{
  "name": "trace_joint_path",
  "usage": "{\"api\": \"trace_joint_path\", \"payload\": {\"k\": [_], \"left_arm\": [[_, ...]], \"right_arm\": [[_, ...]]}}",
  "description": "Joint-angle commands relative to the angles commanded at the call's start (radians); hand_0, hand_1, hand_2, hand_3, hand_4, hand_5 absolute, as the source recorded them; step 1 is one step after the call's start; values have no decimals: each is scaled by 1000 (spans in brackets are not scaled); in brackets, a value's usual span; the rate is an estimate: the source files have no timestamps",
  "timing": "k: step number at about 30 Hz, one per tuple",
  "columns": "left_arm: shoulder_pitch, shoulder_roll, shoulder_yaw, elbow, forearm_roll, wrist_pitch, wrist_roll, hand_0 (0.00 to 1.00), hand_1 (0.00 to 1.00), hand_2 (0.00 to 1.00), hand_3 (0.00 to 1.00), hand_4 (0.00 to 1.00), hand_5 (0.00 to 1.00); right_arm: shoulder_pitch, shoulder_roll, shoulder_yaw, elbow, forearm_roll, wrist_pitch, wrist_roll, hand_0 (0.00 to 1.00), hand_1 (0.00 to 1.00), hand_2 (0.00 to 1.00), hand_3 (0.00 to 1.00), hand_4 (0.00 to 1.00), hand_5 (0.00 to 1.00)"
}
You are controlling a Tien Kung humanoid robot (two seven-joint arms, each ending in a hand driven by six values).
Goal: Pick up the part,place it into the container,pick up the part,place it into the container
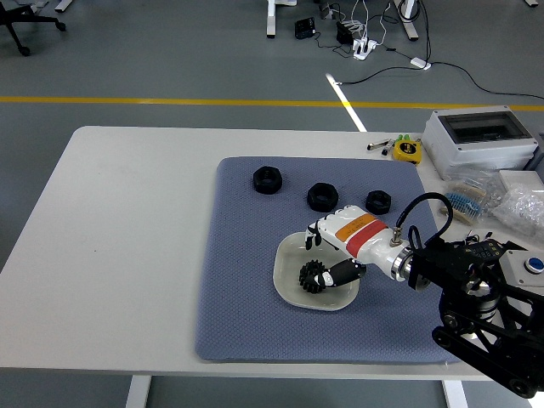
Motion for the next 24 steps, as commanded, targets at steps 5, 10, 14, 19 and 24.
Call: {"api": "trace_joint_path", "payload": {"k": [5, 10, 14, 19, 24], "left_arm": [[1, 0, 1, 0, -1, 1, 0, 703, 646, 668, 581, 671, 630], [1, 0, 1, 0, -2, 1, -1, 703, 646, 669, 581, 671, 630], [1, 0, 1, 1, -1, 2, -1, 703, 647, 668, 581, 672, 630], [1, 0, -1, 1, 3, 1, 0, 703, 647, 670, 581, 672, 630], [1, -1, -6, 1, 13, 0, 2, 703, 647, 670, 581, 672, 630]], "right_arm": [[-7, -11, 25, 53, -9, -1, -3, 128, 340, 550, 552, 920, 462], [-18, -27, 75, 123, -21, 0, -7, 128, 340, 548, 551, 917, 463], [-42, -45, 140, 177, 16, -26, -8, 134, 342, 555, 551, 917, 463], [-104, -69, 217, 237, 185, -140, 6, 138, 352, 549, 549, 913, 464], [-197, -79, 288, 299, 390, -274, 67, 138, 352, 549, 549, 913, 464]]}}
